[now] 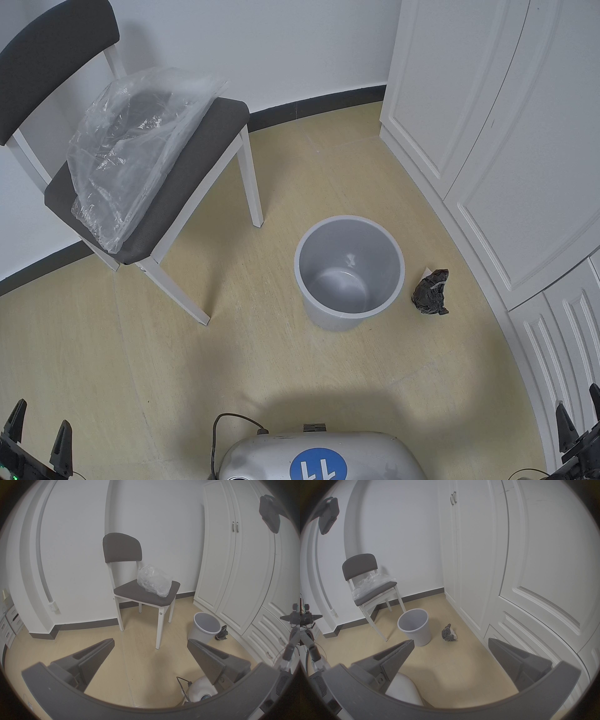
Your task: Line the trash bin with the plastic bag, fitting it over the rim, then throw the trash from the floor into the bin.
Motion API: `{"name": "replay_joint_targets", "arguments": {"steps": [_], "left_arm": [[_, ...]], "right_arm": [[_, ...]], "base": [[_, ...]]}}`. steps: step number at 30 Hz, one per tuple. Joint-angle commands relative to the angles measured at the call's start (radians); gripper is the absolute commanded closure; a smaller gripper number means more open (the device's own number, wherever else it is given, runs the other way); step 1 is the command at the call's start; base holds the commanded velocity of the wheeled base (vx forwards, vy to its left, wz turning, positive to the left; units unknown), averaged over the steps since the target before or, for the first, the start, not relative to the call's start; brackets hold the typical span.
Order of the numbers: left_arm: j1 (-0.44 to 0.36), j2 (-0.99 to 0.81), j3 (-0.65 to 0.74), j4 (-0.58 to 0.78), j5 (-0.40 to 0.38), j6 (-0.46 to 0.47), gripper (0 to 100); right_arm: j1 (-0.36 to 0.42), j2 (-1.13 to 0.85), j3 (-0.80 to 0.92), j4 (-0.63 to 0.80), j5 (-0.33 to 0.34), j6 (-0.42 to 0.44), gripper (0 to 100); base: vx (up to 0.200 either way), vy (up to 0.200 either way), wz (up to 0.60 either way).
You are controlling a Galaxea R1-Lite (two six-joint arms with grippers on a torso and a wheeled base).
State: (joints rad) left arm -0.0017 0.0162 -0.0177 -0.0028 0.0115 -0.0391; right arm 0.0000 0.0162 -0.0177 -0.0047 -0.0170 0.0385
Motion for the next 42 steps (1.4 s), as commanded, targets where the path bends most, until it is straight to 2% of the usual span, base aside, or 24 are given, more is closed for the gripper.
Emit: {"name": "replay_joint_targets", "arguments": {"steps": [1,5,8,10,17,18,19,20,21,22,23,25,26,27,29,30,34,37,42], "left_arm": [[0.000,-0.016,0.018,0.000,0.001,-0.001,0],[0.000,-0.016,0.018,0.001,-0.002,0.015,0],[0.000,-0.016,0.018,0.001,-0.021,0.070,0],[0.002,-0.016,0.018,0.000,-0.042,0.077,0],[0.002,-0.016,0.018,0.001,-0.042,0.071,0],[0.000,-0.016,0.016,0.003,-0.033,0.045,0],[0.000,-0.016,0.016,0.001,-0.013,0.007,0],[0.002,-0.016,0.016,0.001,-0.010,0.004,0],[0.000,-0.016,0.016,0.000,0.001,-0.008,0],[0.000,-0.016,0.016,0.000,-0.001,-0.007,0],[0.000,-0.016,0.018,-0.003,0.002,-0.005,0],[0.000,-0.016,0.007,-0.029,-0.004,0.016,0],[0.000,-0.016,0.007,-0.029,-0.004,0.016,0],[0.000,-0.016,-0.054,-0.123,-0.015,0.004,0],[0.000,-0.015,-0.119,-0.151,-0.051,-0.033,0],[0.000,-0.015,-0.143,-0.128,-0.077,-0.038,0],[-0.008,0.004,-0.185,-0.054,-0.094,-0.036,0],[-0.037,0.108,-0.240,-0.039,-0.090,-0.039,0],[-0.052,0.263,-0.301,-0.045,-0.087,-0.038,0]], "right_arm": [[0.000,-0.016,0.018,0.000,0.000,-0.002,0],[-0.003,-0.016,0.018,0.002,-0.003,-0.005,0],[-0.003,-0.016,0.018,0.000,0.023,-0.075,0],[-0.003,-0.016,0.018,0.000,0.025,-0.078,0],[-0.002,-0.016,0.018,-0.005,0.032,-0.063,0],[0.000,-0.016,0.007,-0.028,0.025,-0.025,0],[0.000,-0.016,-0.034,-0.090,0.031,0.078,0],[0.000,-0.016,-0.042,-0.100,0.031,0.093,0],[0.005,-0.009,-0.166,-0.161,0.042,0.261,0],[0.005,0.005,-0.240,-0.156,0.049,0.331,0],[0.005,0.019,-0.281,-0.138,0.052,0.331,0],[-0.009,0.038,-0.323,-0.051,0.055,0.236,0],[-0.009,0.038,-0.323,-0.051,0.055,0.236,0],[-0.012,0.039,-0.309,0.002,0.055,0.133,0],[-0.012,0.048,-0.275,0.008,0.057,0.090,0],[-0.017,0.071,-0.265,0.002,0.057,0.086,0],[-0.032,0.174,-0.272,-0.047,0.060,0.073,0],[-0.043,0.357,-0.266,-0.192,0.052,0.052,0],[-0.057,0.456,-0.268,-0.248,0.046,0.052,0]], "base": [[0.000,0.000,0.00],[0.000,0.000,0.00],[0.000,0.000,0.00],[0.000,0.000,0.00],[0.000,0.000,0.00],[0.000,0.000,0.00],[0.000,0.000,0.00],[0.000,0.000,0.00],[0.000,0.000,0.00],[0.000,0.000,0.00],[0.000,0.000,0.00],[0.000,0.000,0.00],[0.000,0.000,0.00],[0.000,0.000,0.00],[0.000,0.000,0.00],[0.000,0.000,0.00],[0.000,0.000,0.00],[0.000,0.000,0.00],[0.000,0.000,0.00]]}}
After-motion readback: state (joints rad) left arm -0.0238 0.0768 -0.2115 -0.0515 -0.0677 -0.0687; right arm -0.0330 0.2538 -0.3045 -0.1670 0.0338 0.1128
